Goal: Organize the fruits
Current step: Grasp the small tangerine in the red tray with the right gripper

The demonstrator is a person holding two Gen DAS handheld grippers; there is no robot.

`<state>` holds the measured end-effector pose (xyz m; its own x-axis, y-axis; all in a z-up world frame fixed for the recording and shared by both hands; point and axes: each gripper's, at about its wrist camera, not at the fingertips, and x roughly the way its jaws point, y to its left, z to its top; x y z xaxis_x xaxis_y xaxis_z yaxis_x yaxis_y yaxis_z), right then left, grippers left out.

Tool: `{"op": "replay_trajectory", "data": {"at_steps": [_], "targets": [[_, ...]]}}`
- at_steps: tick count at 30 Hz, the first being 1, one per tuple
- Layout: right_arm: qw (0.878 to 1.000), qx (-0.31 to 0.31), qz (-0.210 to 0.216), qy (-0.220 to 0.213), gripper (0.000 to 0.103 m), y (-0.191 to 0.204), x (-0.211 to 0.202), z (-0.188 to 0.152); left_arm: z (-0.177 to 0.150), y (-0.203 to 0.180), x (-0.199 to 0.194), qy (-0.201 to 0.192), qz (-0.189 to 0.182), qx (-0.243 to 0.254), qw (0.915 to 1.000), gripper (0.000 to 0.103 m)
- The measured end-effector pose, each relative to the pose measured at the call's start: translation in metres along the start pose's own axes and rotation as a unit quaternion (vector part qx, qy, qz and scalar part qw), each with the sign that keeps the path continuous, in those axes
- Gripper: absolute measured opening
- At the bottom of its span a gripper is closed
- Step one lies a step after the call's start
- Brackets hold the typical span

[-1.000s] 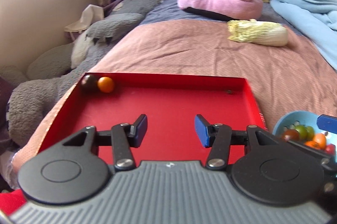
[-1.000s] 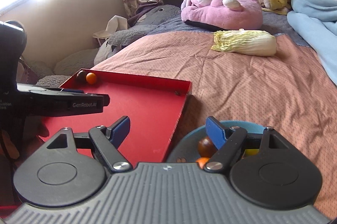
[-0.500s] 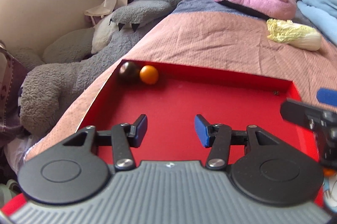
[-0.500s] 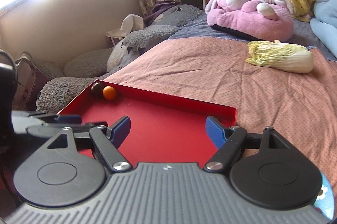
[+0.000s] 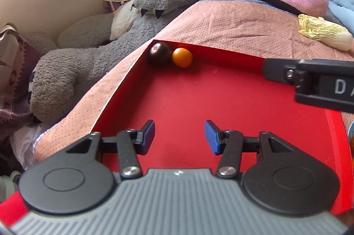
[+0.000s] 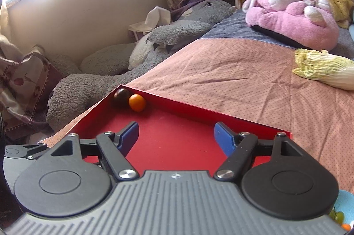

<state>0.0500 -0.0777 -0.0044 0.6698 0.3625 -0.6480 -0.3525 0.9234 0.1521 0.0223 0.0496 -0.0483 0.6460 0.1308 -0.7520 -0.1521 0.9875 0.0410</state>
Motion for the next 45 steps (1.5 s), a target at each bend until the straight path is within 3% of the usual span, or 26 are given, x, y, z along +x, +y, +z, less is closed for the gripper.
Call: {"op": "replay_trajectory", "data": {"at_steps": [13, 20, 23, 30, 35, 41, 45], "targets": [[0.996, -0.064, 0.063, 0.030, 0.066, 0.040, 0.065, 0.019, 0.008, 0.019, 0.013, 0.010, 0.059, -0.068, 0.9959, 0.052], [0.991, -0.091, 0.081, 0.060, 0.050, 0.054, 0.111, 0.036, 0.009, 0.019, 0.019, 0.024, 0.092, -0.072, 0.9929, 0.052], [0.988, -0.109, 0.080, 0.069, 0.047, 0.059, 0.127, 0.038, 0.010, 0.020, 0.020, 0.025, 0.110, -0.069, 0.9913, 0.052], [0.985, -0.142, 0.066, 0.074, 0.040, 0.066, 0.153, 0.041, 0.012, 0.017, 0.023, 0.031, 0.114, -0.070, 0.9905, 0.052], [0.984, -0.158, 0.057, 0.062, 0.037, 0.064, 0.149, 0.036, 0.015, 0.016, 0.028, 0.033, 0.115, -0.071, 0.9903, 0.052], [0.997, -0.044, 0.041, 0.044, 0.037, 0.011, 0.097, 0.029, 0.031, 0.000, 0.036, 0.017, 0.114, -0.037, 0.9926, 0.053], [0.998, 0.032, 0.053, 0.022, 0.037, -0.020, 0.051, 0.012, 0.043, -0.019, 0.052, 0.013, 0.115, -0.001, 0.9933, 0.053]]}}
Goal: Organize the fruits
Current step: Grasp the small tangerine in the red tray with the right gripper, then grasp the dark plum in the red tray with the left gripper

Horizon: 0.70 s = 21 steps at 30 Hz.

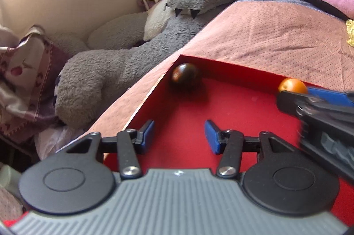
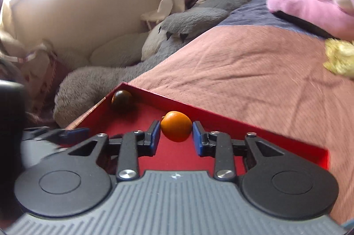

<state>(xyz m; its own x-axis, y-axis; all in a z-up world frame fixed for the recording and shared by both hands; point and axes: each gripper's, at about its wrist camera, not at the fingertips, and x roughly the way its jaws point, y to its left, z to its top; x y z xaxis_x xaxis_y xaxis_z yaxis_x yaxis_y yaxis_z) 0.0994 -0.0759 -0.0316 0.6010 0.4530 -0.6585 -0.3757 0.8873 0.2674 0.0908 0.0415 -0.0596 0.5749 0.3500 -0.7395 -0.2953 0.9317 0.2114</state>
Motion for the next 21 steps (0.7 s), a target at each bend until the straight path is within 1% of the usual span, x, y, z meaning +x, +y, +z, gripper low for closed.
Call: {"op": "replay_trajectory", "data": {"at_steps": [2, 5, 7, 8, 11, 16, 21], "targets": [[1.000, 0.022, 0.009, -0.009, 0.037, -0.007, -0.020, -0.007, 0.001, -0.011, 0.007, 0.004, 0.008, 0.017, 0.9998, 0.054], [1.000, 0.015, 0.005, -0.012, 0.037, -0.008, -0.039, -0.017, 0.001, -0.013, 0.009, 0.000, 0.026, 0.008, 0.9996, 0.057], [1.000, 0.022, 0.005, -0.016, 0.037, -0.013, -0.049, -0.020, 0.002, -0.011, 0.012, 0.001, 0.048, -0.002, 0.9988, 0.058], [0.999, 0.027, 0.005, -0.017, 0.037, -0.015, -0.053, -0.022, 0.004, -0.008, 0.014, 0.001, 0.053, -0.009, 0.9985, 0.060], [0.999, 0.044, 0.013, -0.016, 0.037, -0.020, -0.059, -0.027, 0.012, -0.005, 0.020, 0.003, 0.035, -0.027, 0.9990, 0.061], [0.999, 0.043, 0.015, -0.006, 0.037, -0.018, -0.060, -0.034, 0.026, -0.007, 0.031, -0.002, 0.019, -0.044, 0.9989, 0.061], [0.999, 0.044, 0.013, 0.008, 0.037, -0.020, -0.055, -0.039, 0.039, -0.008, 0.042, 0.000, -0.006, -0.062, 0.9981, 0.061]]}}
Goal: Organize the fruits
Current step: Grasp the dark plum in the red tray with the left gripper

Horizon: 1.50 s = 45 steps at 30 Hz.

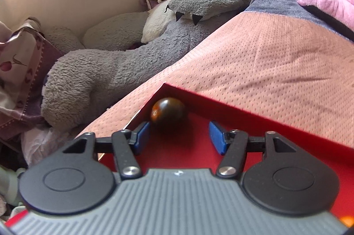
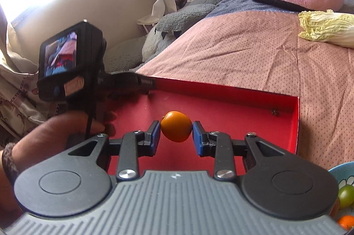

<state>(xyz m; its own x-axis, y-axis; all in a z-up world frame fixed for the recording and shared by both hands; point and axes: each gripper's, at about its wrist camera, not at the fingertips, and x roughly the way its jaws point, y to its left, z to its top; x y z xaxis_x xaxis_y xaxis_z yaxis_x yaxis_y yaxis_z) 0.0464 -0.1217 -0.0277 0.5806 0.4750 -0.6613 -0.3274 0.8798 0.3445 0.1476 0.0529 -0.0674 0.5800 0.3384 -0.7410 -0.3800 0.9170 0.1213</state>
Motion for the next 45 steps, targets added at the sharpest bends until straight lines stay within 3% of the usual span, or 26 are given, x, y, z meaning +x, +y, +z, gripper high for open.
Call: {"op": "replay_trajectory", "data": {"at_steps": [5, 10, 16, 26, 38, 45], "targets": [[1.000, -0.002, -0.002, 0.009, 0.037, 0.000, 0.003, -0.004, 0.003, -0.005, 0.009, -0.002, -0.001, 0.004, 1.0000, 0.060], [1.000, 0.000, -0.001, 0.010, 0.037, 0.000, 0.002, -0.005, 0.003, -0.005, 0.010, -0.007, 0.013, 0.006, 0.9999, 0.038], [1.000, -0.002, 0.002, 0.008, 0.037, 0.004, -0.005, -0.006, 0.003, -0.003, 0.006, -0.015, 0.006, 0.005, 0.9999, 0.037], [1.000, 0.003, -0.004, 0.008, 0.037, 0.005, -0.019, -0.019, -0.025, -0.004, -0.030, 0.000, -0.050, 0.019, 0.9986, 0.037], [1.000, 0.012, -0.020, -0.008, 0.037, 0.008, -0.059, -0.053, -0.060, -0.002, -0.087, -0.042, -0.078, 0.063, 0.9941, 0.037], [0.999, 0.018, -0.023, -0.022, 0.037, 0.004, -0.083, -0.065, -0.088, -0.008, -0.093, -0.017, -0.082, 0.082, 0.9931, 0.037]]}}
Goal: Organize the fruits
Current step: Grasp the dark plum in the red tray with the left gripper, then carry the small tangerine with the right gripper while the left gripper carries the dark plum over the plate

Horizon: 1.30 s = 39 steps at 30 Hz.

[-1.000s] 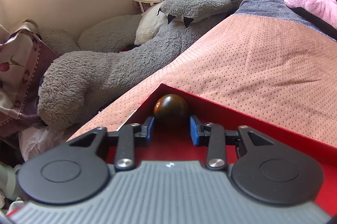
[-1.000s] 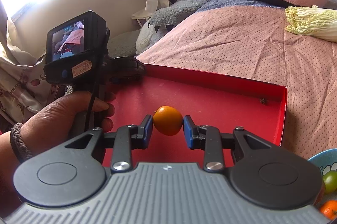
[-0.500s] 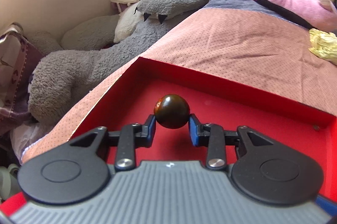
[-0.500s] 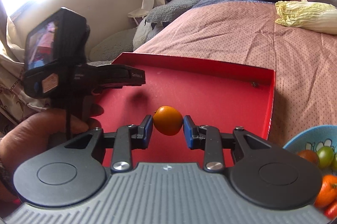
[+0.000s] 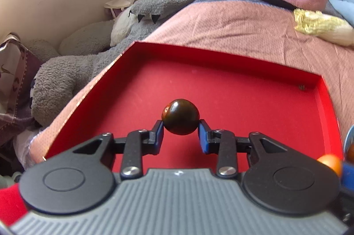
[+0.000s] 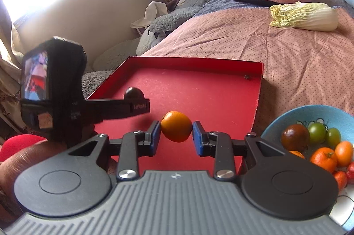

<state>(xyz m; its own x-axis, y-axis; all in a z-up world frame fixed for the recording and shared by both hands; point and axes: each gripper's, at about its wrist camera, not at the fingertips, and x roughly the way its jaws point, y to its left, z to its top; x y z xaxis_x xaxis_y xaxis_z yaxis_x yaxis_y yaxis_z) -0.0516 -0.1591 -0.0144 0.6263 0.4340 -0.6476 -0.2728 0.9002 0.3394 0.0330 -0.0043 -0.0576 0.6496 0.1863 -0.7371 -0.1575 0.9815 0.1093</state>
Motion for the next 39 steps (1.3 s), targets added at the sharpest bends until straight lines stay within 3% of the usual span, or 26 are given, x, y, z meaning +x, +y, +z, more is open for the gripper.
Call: {"op": "replay_trajectory", "data": {"at_steps": [6, 20, 39], "targets": [[1.000, -0.001, -0.001, -0.016, 0.037, -0.003, -0.020, -0.002, 0.000, 0.006, 0.000, -0.005, -0.004, -0.008, 0.9999, 0.037], [0.999, 0.005, -0.015, -0.033, 0.037, -0.022, -0.051, -0.010, -0.015, -0.021, -0.035, -0.053, -0.037, 0.034, 0.9973, 0.037], [0.996, 0.039, -0.049, -0.057, 0.037, -0.067, -0.086, -0.022, -0.016, -0.063, -0.065, -0.076, -0.080, 0.059, 0.9921, 0.037]]}}
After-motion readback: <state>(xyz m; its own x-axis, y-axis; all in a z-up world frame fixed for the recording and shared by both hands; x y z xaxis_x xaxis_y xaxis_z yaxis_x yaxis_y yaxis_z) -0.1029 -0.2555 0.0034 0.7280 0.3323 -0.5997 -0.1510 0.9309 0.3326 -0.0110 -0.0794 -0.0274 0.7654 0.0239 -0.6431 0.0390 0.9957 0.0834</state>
